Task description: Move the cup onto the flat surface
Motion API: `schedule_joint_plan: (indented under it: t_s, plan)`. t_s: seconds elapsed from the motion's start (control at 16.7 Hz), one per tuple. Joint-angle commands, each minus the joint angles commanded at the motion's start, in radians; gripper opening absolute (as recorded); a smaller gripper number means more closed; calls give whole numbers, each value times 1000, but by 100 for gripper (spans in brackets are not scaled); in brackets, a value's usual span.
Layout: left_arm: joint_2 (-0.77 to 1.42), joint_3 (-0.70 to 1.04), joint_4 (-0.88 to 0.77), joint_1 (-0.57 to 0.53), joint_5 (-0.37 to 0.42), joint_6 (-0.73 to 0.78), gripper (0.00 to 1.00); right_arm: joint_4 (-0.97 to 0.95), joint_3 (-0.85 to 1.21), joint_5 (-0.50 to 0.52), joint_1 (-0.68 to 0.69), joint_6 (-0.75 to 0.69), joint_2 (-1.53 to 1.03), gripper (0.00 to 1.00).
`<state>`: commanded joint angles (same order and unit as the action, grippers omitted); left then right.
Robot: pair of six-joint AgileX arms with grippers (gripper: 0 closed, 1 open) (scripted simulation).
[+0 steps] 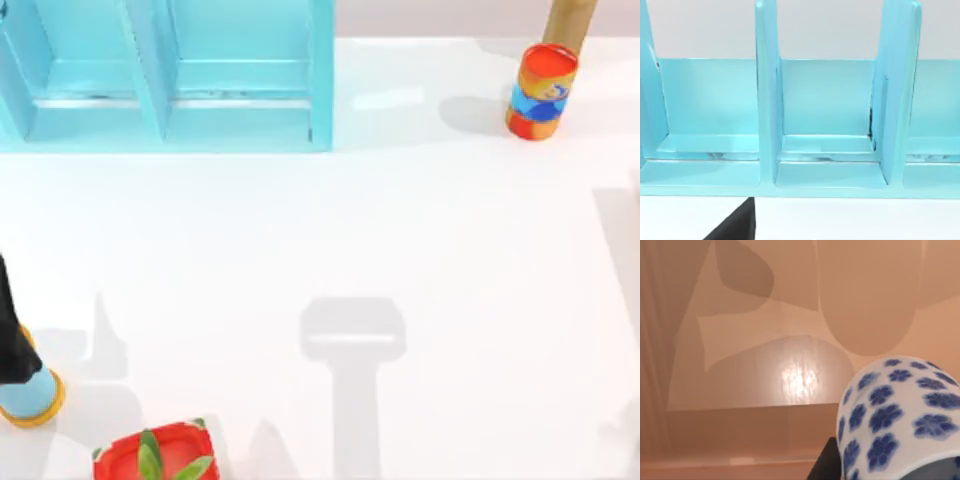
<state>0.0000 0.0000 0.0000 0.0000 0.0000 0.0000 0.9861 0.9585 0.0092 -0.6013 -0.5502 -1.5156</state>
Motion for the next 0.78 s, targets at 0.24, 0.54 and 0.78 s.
schedule_joint_plan:
  t_s: [0.24,0.54,0.78]
  plan:
    - [0,0,0,0,0,0,100,181,66,3,158,143,128,0]
    - [0,0,0,0,0,0,100,321,92,-7,281,237,198,0]
    - [0,0,0,0,0,0,100,319,89,-8,277,237,193,0]
